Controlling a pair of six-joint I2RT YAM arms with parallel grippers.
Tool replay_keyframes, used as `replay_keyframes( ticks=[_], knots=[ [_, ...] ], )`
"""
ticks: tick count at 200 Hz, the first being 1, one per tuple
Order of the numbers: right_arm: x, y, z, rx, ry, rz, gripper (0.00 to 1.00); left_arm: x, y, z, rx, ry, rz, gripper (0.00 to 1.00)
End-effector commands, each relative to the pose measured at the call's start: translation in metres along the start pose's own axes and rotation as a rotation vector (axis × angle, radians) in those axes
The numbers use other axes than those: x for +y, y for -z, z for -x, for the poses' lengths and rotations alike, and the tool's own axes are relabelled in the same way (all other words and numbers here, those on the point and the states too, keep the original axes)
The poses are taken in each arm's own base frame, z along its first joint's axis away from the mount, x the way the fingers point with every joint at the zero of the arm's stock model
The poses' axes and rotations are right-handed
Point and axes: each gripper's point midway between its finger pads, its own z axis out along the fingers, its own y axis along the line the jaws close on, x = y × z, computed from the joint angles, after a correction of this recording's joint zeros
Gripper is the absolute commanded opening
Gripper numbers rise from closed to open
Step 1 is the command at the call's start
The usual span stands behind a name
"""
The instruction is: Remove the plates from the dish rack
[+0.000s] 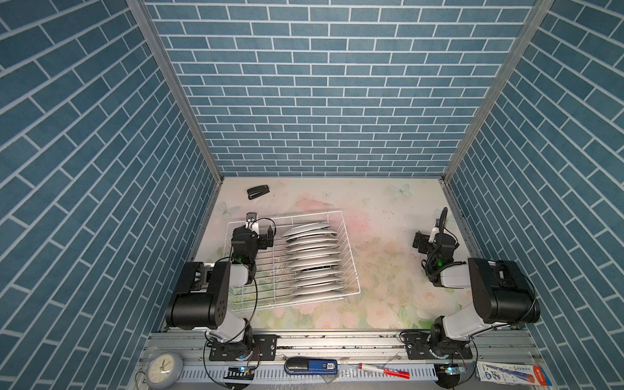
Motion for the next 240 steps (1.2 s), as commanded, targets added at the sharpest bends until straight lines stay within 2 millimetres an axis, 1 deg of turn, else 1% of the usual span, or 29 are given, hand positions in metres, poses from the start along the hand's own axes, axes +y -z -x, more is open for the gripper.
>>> replay_keyframes(
  ticks=[1, 123, 133, 149, 163, 193, 210, 224, 231, 240],
  knots=[
    [0.001, -0.003, 0.019, -0.045, -0.022, -0.002, 0.99, 0.000, 0.000, -0.003, 0.012, -0.009, 0.004, 0.99],
    [0.002, -0.002, 0.019, -0.051, -0.022, 0.001, 0.99, 0.001, 0.001, -0.002, 0.008, -0.008, 0.007, 0.99],
    [0.001, 0.000, 0.020, -0.067, -0.026, 0.005, 0.99, 0.006, 0.002, -0.002, 0.017, 0.002, 0.039, 0.99],
    [-0.003, 0.005, 0.024, -0.079, -0.038, -0.013, 0.99, 0.016, 0.007, 0.005, 0.007, 0.025, 0.092, 0.99],
    [-0.003, 0.010, 0.031, -0.082, -0.033, -0.007, 0.99, 0.016, 0.012, 0.011, -0.007, 0.022, 0.092, 0.99],
    [-0.005, 0.026, 0.048, -0.059, -0.031, -0.006, 0.99, 0.018, 0.023, 0.021, 0.026, 0.039, 0.100, 0.99],
    [-0.005, 0.034, 0.057, -0.056, -0.036, 0.002, 0.99, 0.019, 0.031, 0.033, 0.061, 0.061, 0.100, 0.99],
    [-0.007, 0.040, 0.064, -0.051, -0.055, 0.002, 0.99, 0.021, 0.039, 0.043, 0.058, 0.074, 0.110, 0.99],
    [-0.006, 0.044, 0.065, -0.036, -0.058, 0.014, 0.99, 0.023, 0.042, 0.046, 0.053, 0.083, 0.118, 0.99],
    [-0.002, 0.047, 0.068, -0.023, -0.062, 0.035, 0.99, 0.024, 0.046, 0.047, 0.068, 0.107, 0.124, 0.99]
  ],
)
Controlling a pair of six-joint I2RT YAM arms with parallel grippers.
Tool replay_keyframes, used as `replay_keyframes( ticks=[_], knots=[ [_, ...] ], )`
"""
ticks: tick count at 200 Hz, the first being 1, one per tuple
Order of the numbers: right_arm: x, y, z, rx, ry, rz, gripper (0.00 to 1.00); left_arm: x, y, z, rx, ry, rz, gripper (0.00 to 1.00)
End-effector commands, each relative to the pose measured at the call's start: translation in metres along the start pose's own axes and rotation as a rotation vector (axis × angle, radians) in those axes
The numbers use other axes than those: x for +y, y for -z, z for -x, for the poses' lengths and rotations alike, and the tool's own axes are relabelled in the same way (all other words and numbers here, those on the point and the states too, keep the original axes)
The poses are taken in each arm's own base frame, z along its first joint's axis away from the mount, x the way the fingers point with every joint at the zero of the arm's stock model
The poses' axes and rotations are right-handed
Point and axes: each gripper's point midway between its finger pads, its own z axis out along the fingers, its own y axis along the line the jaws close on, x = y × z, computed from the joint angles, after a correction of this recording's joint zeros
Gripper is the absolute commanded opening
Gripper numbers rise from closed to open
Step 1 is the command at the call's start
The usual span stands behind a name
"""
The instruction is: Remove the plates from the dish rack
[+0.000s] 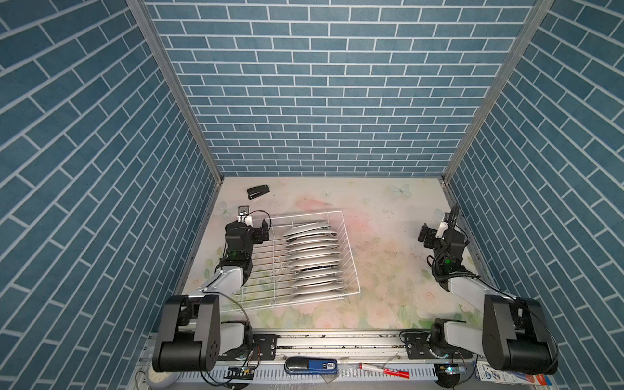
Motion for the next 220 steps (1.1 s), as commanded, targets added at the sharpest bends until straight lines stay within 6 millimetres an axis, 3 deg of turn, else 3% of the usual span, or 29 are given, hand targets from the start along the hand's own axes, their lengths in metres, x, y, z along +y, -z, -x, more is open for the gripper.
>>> replay_keyframes(
  ticks=[1, 26, 46, 52, 58, 83, 107, 140, 187, 220],
  knots=[
    [0.005, 0.007, 0.008, 0.065, -0.029, 0.031, 0.99, 0.007, 0.011, -0.010, 0.096, 0.047, 0.034, 0.99],
    [0.007, 0.021, 0.013, 0.136, -0.074, 0.047, 0.99, 0.008, 0.023, -0.014, 0.219, 0.150, 0.049, 0.99],
    [0.020, 0.035, 0.020, 0.173, -0.132, 0.130, 0.99, -0.008, 0.035, -0.016, 0.333, 0.203, -0.029, 0.99],
    [0.023, 0.040, 0.022, 0.191, -0.152, 0.152, 0.99, -0.012, 0.039, -0.016, 0.341, 0.221, -0.055, 0.99],
    [0.027, 0.044, 0.024, 0.209, -0.172, 0.171, 0.99, -0.014, 0.043, -0.004, 0.322, 0.245, -0.066, 0.99],
    [0.041, 0.060, 0.033, 0.296, -0.256, 0.244, 0.99, -0.012, 0.065, -0.009, 0.361, 0.321, -0.053, 0.99],
    [0.072, 0.076, 0.046, 0.367, -0.282, 0.389, 0.96, -0.001, 0.086, -0.014, 0.390, 0.348, 0.012, 0.99],
    [0.132, 0.096, 0.053, 0.503, -0.125, 0.548, 0.94, 0.018, 0.109, -0.014, 0.412, 0.461, 0.146, 0.99],
    [0.234, 0.112, 0.042, 0.630, 0.071, 0.779, 0.90, 0.013, 0.118, -0.028, 0.535, 0.481, 0.154, 0.99],
    [0.280, 0.109, 0.027, 0.679, 0.173, 0.810, 0.85, 0.008, 0.115, -0.038, 0.557, 0.494, 0.131, 0.99]
  ],
)
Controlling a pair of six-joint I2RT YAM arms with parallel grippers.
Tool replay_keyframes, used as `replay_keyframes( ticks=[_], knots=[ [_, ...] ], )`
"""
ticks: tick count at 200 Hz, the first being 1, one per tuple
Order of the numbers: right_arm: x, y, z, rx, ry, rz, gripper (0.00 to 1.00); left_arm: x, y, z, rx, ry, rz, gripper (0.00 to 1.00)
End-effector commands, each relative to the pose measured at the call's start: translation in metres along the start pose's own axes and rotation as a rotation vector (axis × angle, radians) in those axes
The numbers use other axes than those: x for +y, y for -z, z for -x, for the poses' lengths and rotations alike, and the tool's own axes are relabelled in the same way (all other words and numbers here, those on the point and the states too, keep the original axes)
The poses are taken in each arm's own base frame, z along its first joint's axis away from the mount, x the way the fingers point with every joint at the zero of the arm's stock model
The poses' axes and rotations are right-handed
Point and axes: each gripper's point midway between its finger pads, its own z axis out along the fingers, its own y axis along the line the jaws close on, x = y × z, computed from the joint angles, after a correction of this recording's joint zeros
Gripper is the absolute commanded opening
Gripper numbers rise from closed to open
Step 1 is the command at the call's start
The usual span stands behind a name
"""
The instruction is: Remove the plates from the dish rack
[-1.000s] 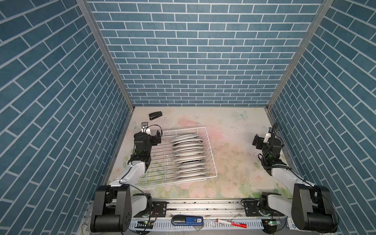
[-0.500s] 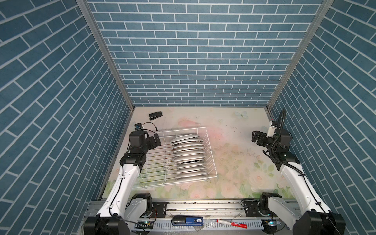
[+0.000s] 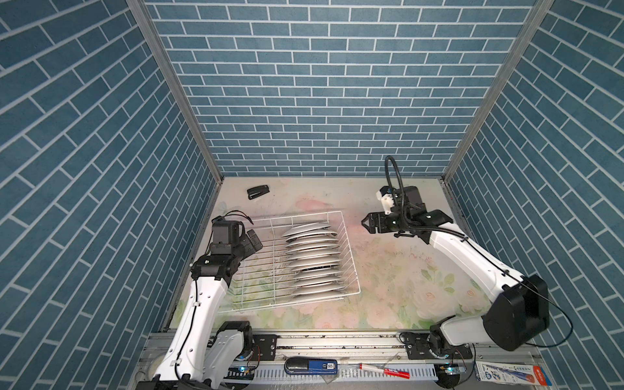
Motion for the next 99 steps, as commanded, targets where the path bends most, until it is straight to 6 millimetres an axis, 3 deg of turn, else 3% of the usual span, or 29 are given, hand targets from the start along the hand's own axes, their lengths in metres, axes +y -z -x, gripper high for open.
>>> replay_keyframes(
  ticks=[1, 24, 99],
  knots=[
    [0.022, -0.012, 0.007, 0.050, 0.076, 0.009, 0.85, 0.005, -0.002, -0.014, 0.050, 0.018, 0.013, 0.99],
    [0.030, -0.034, 0.011, 0.081, 0.089, 0.004, 0.78, 0.009, -0.002, -0.016, 0.036, 0.032, 0.024, 0.99],
    [0.016, -0.086, 0.025, 0.130, 0.085, -0.091, 0.66, 0.012, 0.008, -0.015, 0.004, 0.055, 0.018, 0.99]
  ],
)
